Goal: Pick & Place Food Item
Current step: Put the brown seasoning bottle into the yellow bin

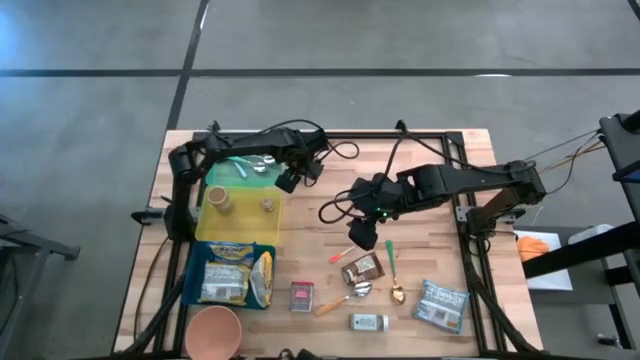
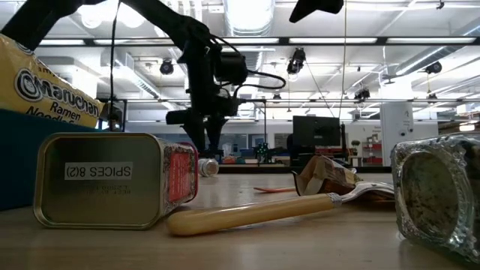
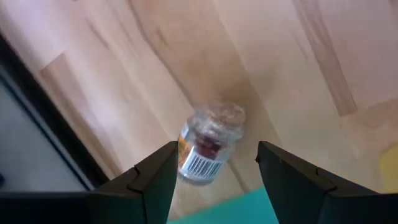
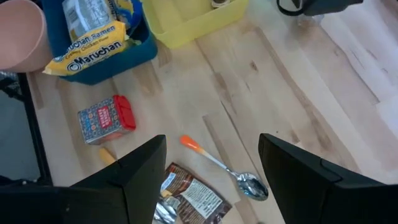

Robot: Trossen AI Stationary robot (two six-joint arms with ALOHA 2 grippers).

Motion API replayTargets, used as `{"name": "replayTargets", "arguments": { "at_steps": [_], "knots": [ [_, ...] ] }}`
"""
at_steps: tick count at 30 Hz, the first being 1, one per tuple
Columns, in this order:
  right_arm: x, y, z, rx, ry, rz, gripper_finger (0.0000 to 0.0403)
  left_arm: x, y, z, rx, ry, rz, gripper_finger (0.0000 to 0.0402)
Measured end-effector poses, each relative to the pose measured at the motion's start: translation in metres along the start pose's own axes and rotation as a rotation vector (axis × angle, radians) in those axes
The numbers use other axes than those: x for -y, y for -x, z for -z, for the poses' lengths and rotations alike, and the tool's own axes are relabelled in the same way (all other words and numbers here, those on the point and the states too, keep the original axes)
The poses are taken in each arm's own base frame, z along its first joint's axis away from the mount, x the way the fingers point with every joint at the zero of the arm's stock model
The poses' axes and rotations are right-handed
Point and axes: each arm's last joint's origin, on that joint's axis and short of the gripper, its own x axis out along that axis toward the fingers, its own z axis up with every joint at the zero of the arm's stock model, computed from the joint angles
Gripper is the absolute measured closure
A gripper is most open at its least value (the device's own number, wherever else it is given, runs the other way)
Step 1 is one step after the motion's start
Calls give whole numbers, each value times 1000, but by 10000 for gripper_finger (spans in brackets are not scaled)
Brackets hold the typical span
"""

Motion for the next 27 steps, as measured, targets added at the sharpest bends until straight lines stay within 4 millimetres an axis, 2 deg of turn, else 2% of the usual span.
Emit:
{"name": "replayTargets", "arguments": {
  "at_steps": [13, 18, 27],
  "knots": [
    [-1, -1, 2, -5, 0, -1, 147, 1, -23, -3, -33, -38, 40, 175],
    [-1, -1, 2, -8, 0, 1, 147, 0, -35, -3, -115, -26, 4, 175],
    [-1, 0, 3, -14, 1, 4, 147, -3, -37, -2, -104, -77, -4, 175]
  ]
}}
